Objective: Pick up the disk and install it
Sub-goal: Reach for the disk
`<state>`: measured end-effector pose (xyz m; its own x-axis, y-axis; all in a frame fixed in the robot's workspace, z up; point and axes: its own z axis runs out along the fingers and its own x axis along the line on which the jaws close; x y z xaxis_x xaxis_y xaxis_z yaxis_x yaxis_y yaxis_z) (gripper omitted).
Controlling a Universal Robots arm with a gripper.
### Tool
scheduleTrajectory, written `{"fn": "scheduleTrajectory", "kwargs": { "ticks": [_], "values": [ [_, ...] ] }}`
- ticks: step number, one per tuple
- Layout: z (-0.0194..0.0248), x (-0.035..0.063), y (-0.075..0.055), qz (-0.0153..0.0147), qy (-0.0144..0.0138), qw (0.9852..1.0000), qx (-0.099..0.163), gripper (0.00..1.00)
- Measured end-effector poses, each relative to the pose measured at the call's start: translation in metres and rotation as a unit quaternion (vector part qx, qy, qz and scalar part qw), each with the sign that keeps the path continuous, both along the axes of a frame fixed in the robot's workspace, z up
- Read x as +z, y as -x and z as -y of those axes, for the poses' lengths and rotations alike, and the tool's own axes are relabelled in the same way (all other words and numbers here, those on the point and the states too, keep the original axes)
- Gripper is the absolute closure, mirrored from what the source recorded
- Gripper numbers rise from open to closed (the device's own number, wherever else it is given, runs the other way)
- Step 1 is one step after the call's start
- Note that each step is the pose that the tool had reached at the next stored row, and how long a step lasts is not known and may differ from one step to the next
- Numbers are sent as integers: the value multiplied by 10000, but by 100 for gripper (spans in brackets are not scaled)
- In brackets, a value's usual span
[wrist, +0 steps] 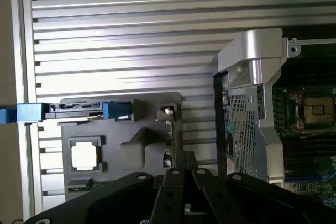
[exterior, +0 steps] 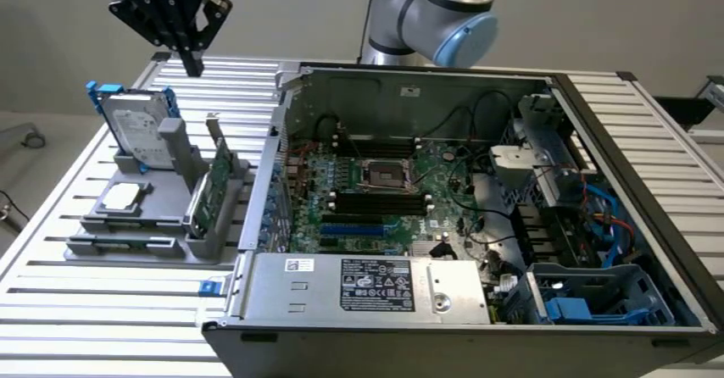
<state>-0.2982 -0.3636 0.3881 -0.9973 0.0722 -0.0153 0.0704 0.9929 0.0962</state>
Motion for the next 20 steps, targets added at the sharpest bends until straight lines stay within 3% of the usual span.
{"fn": "scheduleTrajectory", "kwargs": {
  "ticks": [20],
  "values": [
    [-308, -18, 562, -8, -6, 10000, 0, 89]
  ]
}}
